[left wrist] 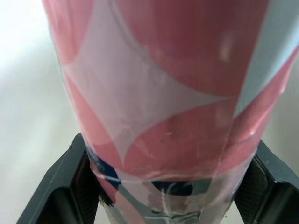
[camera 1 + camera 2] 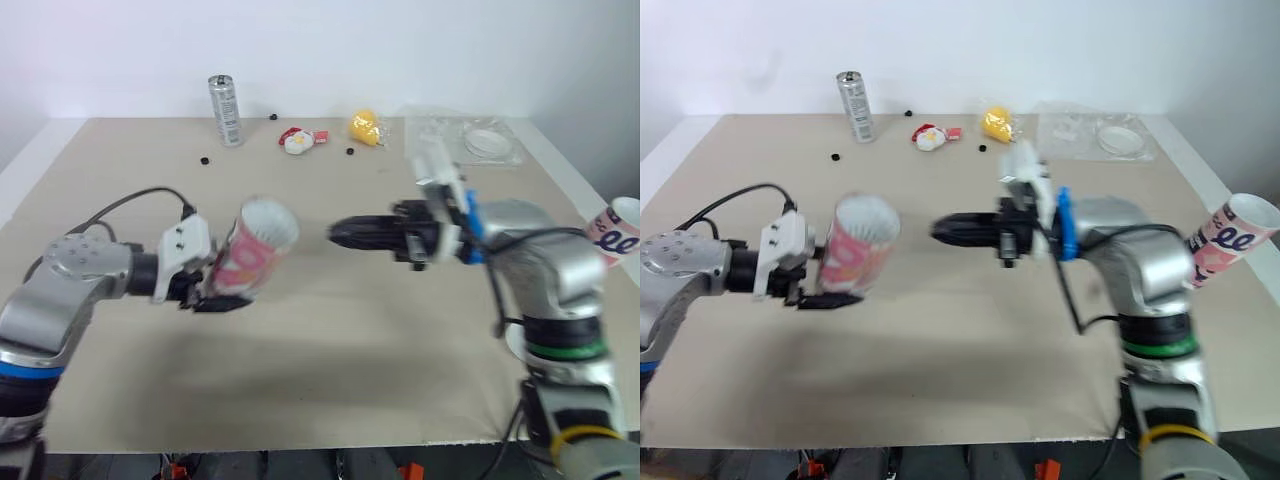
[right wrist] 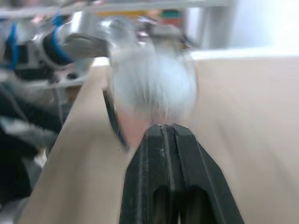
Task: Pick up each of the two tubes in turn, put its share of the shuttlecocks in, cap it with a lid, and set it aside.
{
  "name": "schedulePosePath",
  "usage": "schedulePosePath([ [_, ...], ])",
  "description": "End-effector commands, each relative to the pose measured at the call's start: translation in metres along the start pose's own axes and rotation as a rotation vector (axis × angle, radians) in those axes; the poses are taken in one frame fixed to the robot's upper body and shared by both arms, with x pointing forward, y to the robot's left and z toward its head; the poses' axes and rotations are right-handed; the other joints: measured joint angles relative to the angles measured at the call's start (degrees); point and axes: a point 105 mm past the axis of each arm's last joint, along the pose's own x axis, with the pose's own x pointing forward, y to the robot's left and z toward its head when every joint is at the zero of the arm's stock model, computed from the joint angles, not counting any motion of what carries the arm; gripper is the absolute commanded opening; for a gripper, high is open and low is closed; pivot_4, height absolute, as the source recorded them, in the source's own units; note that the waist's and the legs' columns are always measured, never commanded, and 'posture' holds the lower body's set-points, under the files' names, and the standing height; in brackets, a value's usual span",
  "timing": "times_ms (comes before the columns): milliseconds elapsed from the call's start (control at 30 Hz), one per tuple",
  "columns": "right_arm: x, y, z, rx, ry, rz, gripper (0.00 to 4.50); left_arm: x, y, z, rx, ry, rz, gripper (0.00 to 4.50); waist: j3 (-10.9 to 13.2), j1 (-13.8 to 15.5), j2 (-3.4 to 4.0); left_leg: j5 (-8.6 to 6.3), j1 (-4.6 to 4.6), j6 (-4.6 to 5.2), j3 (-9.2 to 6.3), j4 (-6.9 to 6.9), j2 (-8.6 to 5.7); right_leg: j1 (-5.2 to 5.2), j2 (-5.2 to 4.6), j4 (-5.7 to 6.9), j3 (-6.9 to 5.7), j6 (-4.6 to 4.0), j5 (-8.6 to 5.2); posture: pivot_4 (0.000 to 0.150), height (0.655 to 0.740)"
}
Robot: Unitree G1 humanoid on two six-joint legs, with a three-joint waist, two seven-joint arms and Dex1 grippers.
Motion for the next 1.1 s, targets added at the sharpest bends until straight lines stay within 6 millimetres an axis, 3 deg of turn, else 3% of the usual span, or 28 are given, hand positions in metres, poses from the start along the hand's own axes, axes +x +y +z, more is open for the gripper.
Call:
schedulePosePath([
  [33, -0.044, 0.002, -0.011, 0.016, 0.116, -0.105, 2.06, 0.02, 0.0, 0.018, -0.031, -0.176, 0.087, 3.35, 0.0, 0.0, 0.02, -0.06, -0.05, 0.09, -0.02, -0.01, -0.04, 0.01, -0.03, -0.04, 0.0, -0.07, 0.02, 0.15, 0.74],
  [100, -0.072, -0.002, -0.019, 0.035, 0.198, -0.189, 2.79, 0.038, -0.001, 0.024, -0.075, -0.294, 0.141, 3.35, 0.0, 0.0, 0.03, -0.16, -0.13, 0.26, -0.04, 0.01, -0.11, 0.01, -0.07, -0.09, -0.02, -0.16, 0.06, 0.15, 0.74],
  [133, -0.082, -0.004, -0.02, 0.04, 0.222, -0.218, 3.37, 0.045, -0.001, 0.026, -0.092, -0.335, 0.169, 3.35, 0.0, -0.1, 0.02, -0.17, -0.17, 0.29, -0.05, 0.04, -0.14, 0.01, -0.11, -0.12, -0.02, -0.17, 0.07, 0.15, 0.74],
  [233, -0.103, -0.007, -0.023, 0.057, 0.274, -0.27, 4.42, 0.061, -0.003, 0.021, -0.105, -0.361, 0.224, 3.35, 0.0, -0.4, 0.01, -0.19, -0.11, 0.3, 0.04, 0.05, -0.12, 0.01, -0.05, -0.19, 0.11, -0.18, 0.2, 0.15, 0.74],
  [400, -0.159, -0.014, -0.044, 0.133, 0.443, -0.424, 4.42, 0.095, -0.014, -0.01, -0.201, -0.356, 0.311, 3.35, 0.0, -0.1, 0.08, -0.16, 0.07, 0.3, 0.0, 0.11, -0.07, 0.23, 0.04, -0.28, 0.07, 0.12, 0.19, 0.15, 0.74],
  [633, -0.205, -0.014, -0.071, 0.178, 0.647, -0.504, 4.42, 0.117, -0.04, -0.051, -0.315, -0.279, 0.296, 3.35, -0.1, -0.2, 0.22, -0.15, 0.06, 0.31, 0.4, 0.34, -0.06, 0.32, -0.01, -0.6, 0.42, 0.53, 0.52, 0.15, 0.74],
  [800, -0.218, -0.008, -0.095, 0.21, 0.74, -0.501, 4.42, 0.117, -0.043, -0.057, -0.328, -0.275, 0.298, 3.35, -0.1, -0.2, 0.25, -0.15, 0.33, 0.31, 0.6, 0.4, -0.06, 0.51, -0.03, -0.64, 0.58, 0.62, 0.57, 0.15, 0.74],
  [1100, -0.224, -0.02, -0.12, 0.213, 0.785, -0.567, 4.42, 0.12, -0.045, -0.055, -0.347, -0.283, 0.288, 3.35, -0.2, -0.3, 0.43, -0.16, 0.85, 0.3, 0.75, 0.39, -0.08, 0.96, -0.03, -0.68, 0.72, 0.42, 0.42, 0.15, 0.74],
])
